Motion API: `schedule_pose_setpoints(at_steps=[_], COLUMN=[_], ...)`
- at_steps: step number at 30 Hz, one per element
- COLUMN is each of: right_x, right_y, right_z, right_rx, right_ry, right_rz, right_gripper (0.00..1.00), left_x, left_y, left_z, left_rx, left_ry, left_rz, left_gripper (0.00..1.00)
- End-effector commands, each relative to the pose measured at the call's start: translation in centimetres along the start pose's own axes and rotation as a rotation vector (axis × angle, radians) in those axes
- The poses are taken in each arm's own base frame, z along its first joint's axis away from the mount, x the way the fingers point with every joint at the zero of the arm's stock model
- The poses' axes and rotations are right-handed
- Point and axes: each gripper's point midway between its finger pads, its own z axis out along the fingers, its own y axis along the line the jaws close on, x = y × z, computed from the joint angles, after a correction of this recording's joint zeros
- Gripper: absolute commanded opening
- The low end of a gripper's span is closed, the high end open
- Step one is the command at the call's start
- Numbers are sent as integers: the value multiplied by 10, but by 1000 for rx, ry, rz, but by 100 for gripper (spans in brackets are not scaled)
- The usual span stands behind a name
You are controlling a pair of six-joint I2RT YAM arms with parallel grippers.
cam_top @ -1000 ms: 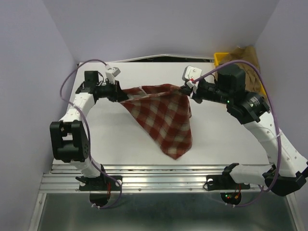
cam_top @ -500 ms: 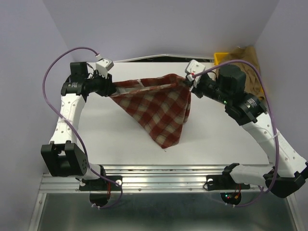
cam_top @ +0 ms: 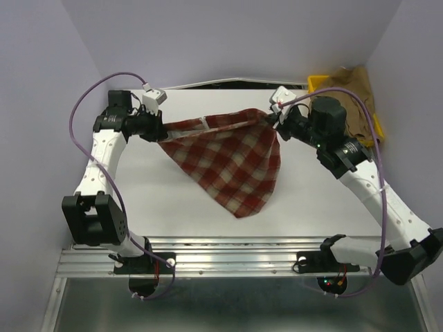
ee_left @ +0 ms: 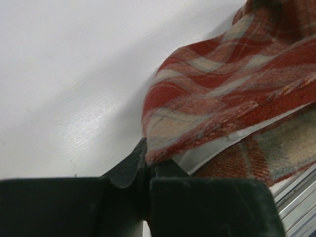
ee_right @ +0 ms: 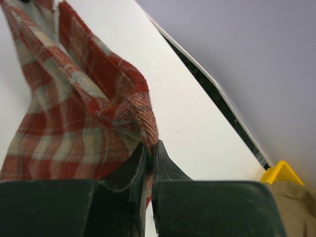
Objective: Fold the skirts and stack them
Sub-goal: Flatten the skirt out
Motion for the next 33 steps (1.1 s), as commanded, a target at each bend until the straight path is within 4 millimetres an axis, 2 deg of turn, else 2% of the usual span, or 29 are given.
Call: schedule_pose_setpoints(at_steps=[1, 2, 3, 4, 5, 6, 7, 8, 9, 10, 11, 14, 15, 16, 17, 18, 19, 20, 22, 23, 24, 25, 26, 27, 28, 29, 30, 31, 33], right_x=[15, 30, 38, 39, 12, 34, 30, 25, -7, -4, -15, -59, -67, -66, -79, -80, -44, -56, -30, -15, 19, 50, 75, 123, 145, 164, 179, 197, 207], right_y=[-106, -127, -161, -178, -206, -218, -232, -241, -255, -260, -264, -279, -277, -275, -265, -257, -233, -219, -187, -164, -133, -105, -87, -51, -31, -12, 3, 26, 47], right_z=[6, 27, 27, 33, 32, 56, 58, 63, 60, 70, 71, 63, 60, 59, 46, 41, 55, 34, 31, 30, 28, 29, 27, 19, 13, 5, -2, -17, -32], right_rx=[347, 368, 436, 439, 469, 453, 441, 435, 448, 423, 417, 426, 413, 414, 389, 375, 305, 293, 225, 149, 83, -10, -50, -137, -191, -240, -275, -319, -378], right_ry=[-66, -46, -63, -76, -141, -121, -146, -172, -259, -276, -308, -423, -443, -442, -464, -472, -411, -430, -377, -353, -291, -219, -171, -71, -25, 22, 57, 103, 133], right_rz=[46, 80, 135, 161, 157, 207, 202, 201, 164, 157, 141, 93, 76, 72, 43, 10, 31, -7, -61, -93, -109, -155, -163, -223, -239, -230, -223, -206, -190], right_gripper=[1, 1, 1, 1, 1, 1, 1, 1, 1, 1, 1, 1, 1, 1, 1, 1, 1, 1, 1, 1, 2, 9, 19, 34, 74, 93, 100, 100, 100], left_x=[-67, -81, -98, -132, -151, -214, -215, -234, -253, -273, -292, -309, -305, -296, -293, -290, -268, -257, -212, -188, -167, -124, -88, -38, 1, 29, 57, 97, 123], left_y=[58, 68, 77, 96, 102, 100, 116, 119, 119, 115, 116, 104, 93, 88, 81, 67, 69, 65, 58, 52, 50, 43, 32, 24, 2, -9, -18, -32, -47], left_z=[1, 5, 8, 13, 14, -19, 5, -2, -10, -26, -40, -82, -97, -99, -103, -119, -103, -99, -80, -65, -55, -32, -15, 4, 18, 23, 26, 23, 16], left_rx=[-191, -207, -219, -240, -244, -280, -266, -280, -290, -308, -343, -427, -442, -445, -433, -434, -415, -402, -350, -298, -277, -219, -147, -90, -6, 46, 86, 133, 170], left_ry=[-123, -138, -155, -187, -210, -351, -330, -382, -440, -510, -586, -718, -745, -727, -730, -737, -670, -640, -534, -470, -415, -323, -228, -116, -15, 49, 102, 157, 175], left_rz=[45, 22, 14, 16, 11, 77, 47, 57, 69, 101, 137, 208, 254, 266, 298, 327, 334, 340, 348, 352, 382, 365, 357, 381, 380, 396, 413, 433, 465], left_gripper=[0, 0, 0, 0, 0, 0, 0, 0, 0, 0, 0, 0, 0, 0, 0, 0, 0, 0, 0, 0, 13, 24, 38, 59, 72, 95, 99, 99, 99])
